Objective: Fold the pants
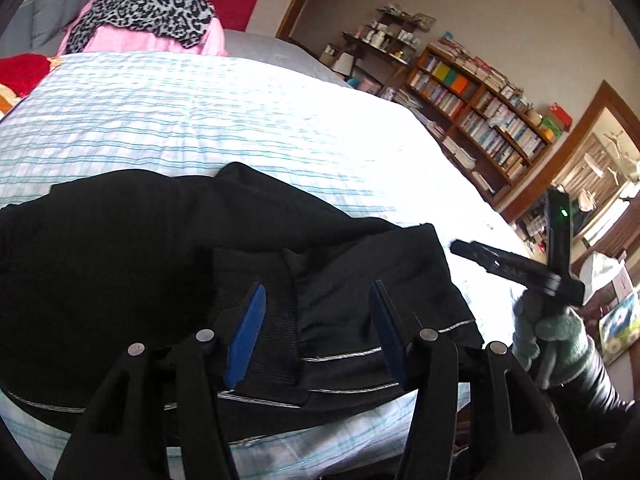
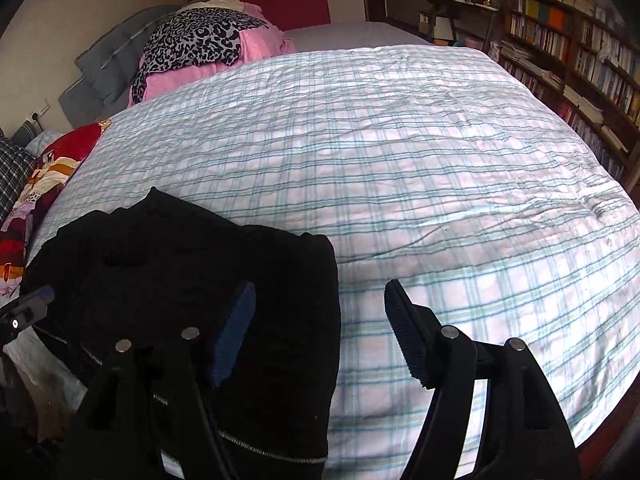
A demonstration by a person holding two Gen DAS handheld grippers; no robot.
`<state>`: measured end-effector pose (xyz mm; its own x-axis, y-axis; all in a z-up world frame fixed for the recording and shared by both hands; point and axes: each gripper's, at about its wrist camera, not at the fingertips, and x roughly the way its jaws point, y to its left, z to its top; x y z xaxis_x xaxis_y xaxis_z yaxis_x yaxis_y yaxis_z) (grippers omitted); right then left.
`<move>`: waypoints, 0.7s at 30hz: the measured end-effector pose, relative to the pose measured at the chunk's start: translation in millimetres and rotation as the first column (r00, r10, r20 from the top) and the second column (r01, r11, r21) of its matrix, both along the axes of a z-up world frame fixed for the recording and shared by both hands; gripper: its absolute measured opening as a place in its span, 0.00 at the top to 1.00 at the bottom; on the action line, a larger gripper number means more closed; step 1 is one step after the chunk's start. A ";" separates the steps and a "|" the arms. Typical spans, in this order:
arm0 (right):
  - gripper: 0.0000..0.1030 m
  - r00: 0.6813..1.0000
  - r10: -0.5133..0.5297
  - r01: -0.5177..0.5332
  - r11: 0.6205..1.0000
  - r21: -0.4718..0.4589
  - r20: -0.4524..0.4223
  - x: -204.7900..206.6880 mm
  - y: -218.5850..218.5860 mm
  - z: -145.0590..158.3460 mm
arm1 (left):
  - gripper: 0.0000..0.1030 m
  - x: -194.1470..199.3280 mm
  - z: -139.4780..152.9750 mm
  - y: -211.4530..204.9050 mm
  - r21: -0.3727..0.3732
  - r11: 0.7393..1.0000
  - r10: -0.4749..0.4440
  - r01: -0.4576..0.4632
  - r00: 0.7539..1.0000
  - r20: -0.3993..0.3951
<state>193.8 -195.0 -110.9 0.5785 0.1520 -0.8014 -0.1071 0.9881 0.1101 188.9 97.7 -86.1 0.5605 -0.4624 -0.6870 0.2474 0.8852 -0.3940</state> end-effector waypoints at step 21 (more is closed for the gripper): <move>0.30 0.997 -0.061 0.054 0.992 -0.118 -0.055 44.1 3.7 -64.7 | 0.85 9.3 -67.1 -19.7 0.024 0.996 -0.082 0.087 0.984 -0.161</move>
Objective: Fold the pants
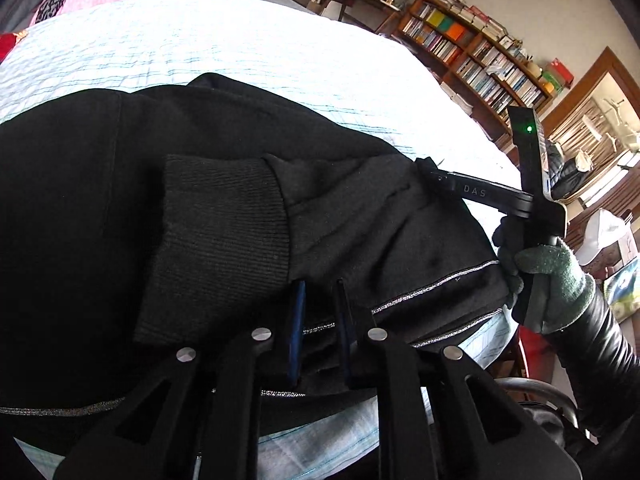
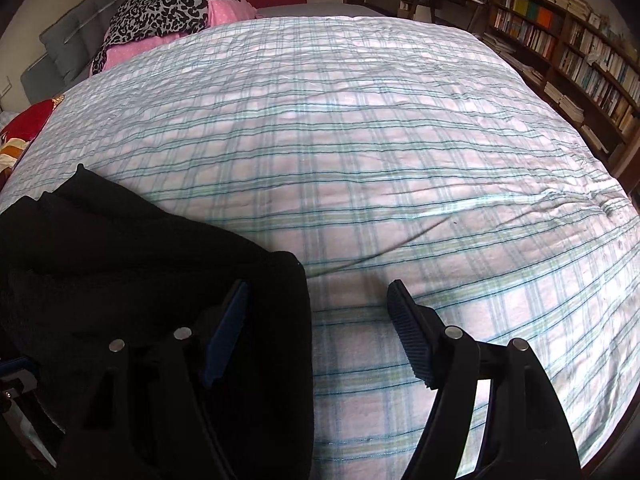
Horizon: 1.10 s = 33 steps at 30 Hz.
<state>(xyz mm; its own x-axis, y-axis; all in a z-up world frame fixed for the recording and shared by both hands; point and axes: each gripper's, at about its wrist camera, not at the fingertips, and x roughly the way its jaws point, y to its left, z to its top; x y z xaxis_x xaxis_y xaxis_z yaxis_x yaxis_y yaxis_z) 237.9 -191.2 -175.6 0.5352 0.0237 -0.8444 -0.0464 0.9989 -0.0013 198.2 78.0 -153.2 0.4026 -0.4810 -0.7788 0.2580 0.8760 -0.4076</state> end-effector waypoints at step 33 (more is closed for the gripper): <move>0.28 0.959 0.200 -0.208 0.978 0.020 0.200 -69.5 90.3 67.3 | 0.22 -108.9 33.5 224.5 -0.097 0.646 0.754 -0.757 0.653 -0.076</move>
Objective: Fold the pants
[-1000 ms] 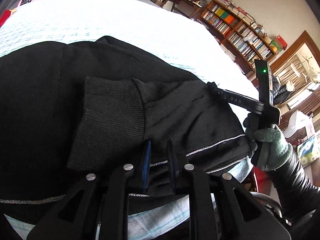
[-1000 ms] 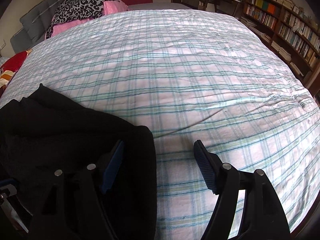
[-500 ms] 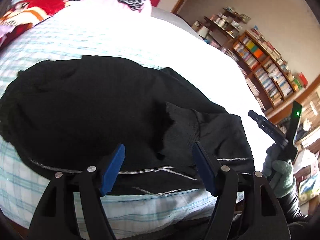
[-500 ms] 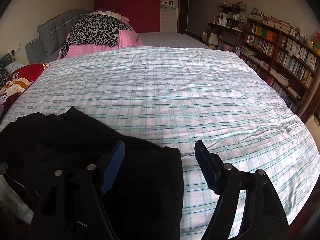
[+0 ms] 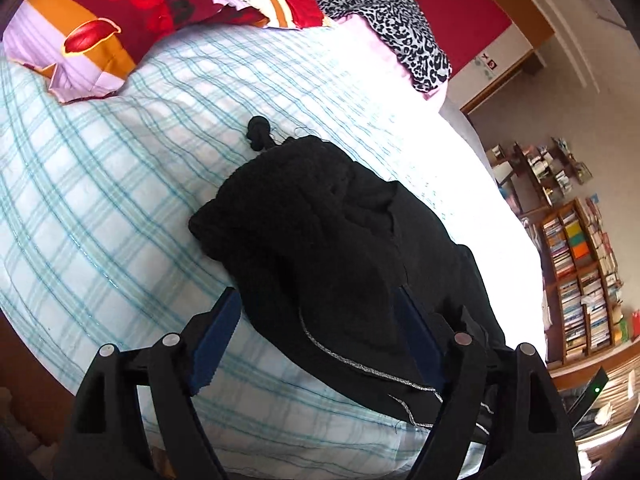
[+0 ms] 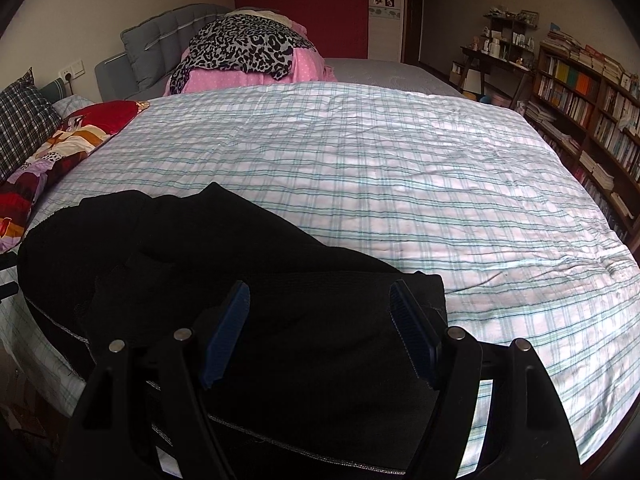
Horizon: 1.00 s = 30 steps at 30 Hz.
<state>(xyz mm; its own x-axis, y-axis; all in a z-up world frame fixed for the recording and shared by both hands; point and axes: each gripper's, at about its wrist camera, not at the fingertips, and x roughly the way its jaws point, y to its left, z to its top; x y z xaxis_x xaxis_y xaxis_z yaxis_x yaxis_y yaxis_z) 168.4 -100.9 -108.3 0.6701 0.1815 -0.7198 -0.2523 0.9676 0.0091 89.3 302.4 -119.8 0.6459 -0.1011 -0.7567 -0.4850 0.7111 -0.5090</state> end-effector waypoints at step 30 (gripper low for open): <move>0.28 0.999 -0.014 0.016 0.999 0.035 -0.050 8.0 -14.5 -8.5 | 0.71 57.3 55.2 -24.7 0.048 0.999 -0.026 0.020 0.991 0.134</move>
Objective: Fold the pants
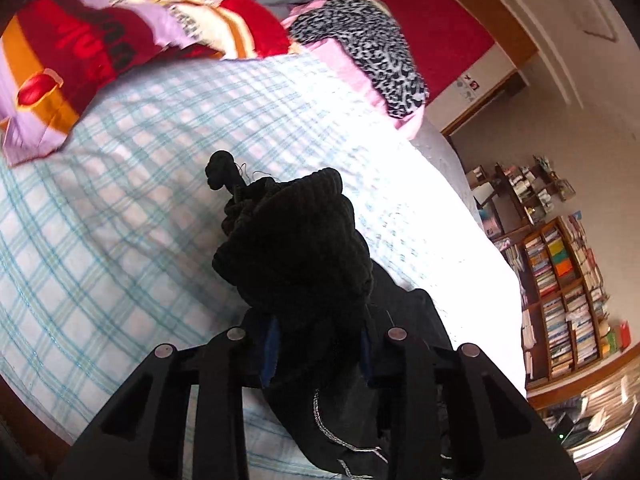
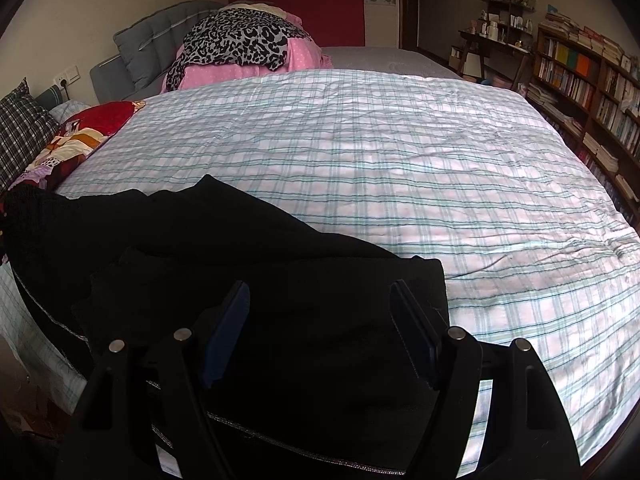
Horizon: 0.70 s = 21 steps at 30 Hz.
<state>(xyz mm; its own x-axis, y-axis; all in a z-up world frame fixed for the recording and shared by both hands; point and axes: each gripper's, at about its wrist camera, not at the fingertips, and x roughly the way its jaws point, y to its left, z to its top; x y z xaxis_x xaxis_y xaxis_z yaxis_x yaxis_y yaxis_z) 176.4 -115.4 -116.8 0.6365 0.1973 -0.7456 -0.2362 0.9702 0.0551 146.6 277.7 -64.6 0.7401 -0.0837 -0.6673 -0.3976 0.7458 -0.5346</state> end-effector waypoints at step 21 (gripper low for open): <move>0.28 0.973 -0.070 0.144 0.926 0.348 -0.218 17.0 -78.7 -9.0 | 0.72 -0.4 11.4 -317.7 0.558 0.466 -0.783 0.687 0.614 -0.101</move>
